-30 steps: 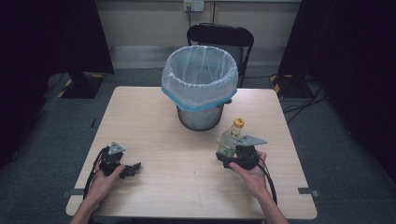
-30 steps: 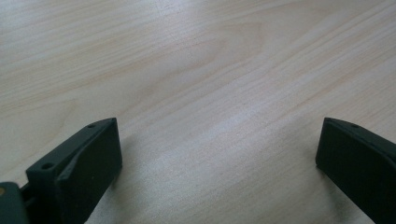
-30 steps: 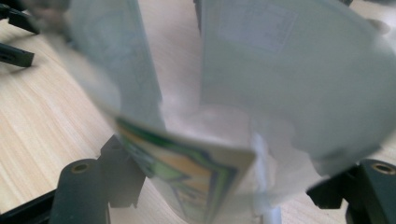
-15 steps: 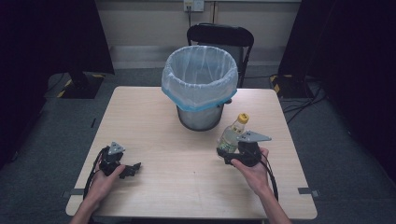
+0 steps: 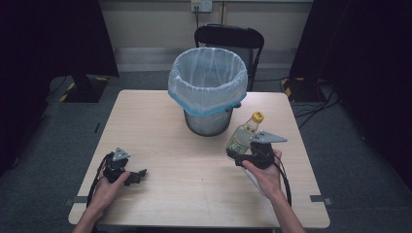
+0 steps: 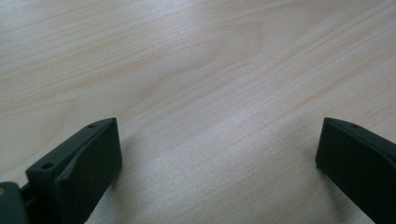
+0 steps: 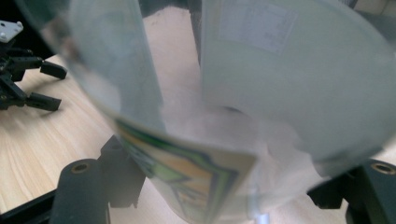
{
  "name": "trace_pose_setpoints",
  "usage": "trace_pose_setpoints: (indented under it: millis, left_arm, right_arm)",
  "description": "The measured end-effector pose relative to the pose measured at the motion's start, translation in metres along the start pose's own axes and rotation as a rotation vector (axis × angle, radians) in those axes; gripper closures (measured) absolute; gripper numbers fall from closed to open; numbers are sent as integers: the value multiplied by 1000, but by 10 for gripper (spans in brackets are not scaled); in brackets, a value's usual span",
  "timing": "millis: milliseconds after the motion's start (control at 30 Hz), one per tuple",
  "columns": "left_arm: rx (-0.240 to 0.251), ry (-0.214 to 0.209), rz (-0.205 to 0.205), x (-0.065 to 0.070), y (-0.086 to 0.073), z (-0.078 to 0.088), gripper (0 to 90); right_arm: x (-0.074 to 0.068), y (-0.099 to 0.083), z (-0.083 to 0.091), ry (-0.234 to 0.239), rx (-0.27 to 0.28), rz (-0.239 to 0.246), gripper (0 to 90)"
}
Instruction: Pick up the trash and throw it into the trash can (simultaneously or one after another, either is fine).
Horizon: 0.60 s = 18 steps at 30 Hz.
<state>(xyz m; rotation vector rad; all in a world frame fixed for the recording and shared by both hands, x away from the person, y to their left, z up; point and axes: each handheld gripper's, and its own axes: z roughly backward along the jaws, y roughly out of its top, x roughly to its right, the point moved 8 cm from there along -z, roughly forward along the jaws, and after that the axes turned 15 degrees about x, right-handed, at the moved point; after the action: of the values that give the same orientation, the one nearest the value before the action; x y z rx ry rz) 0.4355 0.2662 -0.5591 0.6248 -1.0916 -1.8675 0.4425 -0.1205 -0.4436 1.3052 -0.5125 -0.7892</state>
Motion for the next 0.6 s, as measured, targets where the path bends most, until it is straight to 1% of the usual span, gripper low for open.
trace_pose_setpoints:
  millis: [100,167,267,467,500,600]
  left_arm:
    - [0,0,0,0,0,0,0]
    - [0,0,0,0,0,0,0]
    - [0,0,0,0,0,0,0]
    - [-2,0,-2,0,0,0,0]
    - [-2,0,-2,0,0,0,0]
    - [0,0,1,0,0,0,0]
  right_arm:
    - [-1,5,0,5,10,0,277]
    - [-2,10,-1,8,25,12,277]
    - [-4,13,-2,10,28,13,277]
    - [-5,19,-4,21,42,1,277]
    - [-6,21,-4,22,43,-7,277]
    - [-6,23,-4,24,50,-6,277]
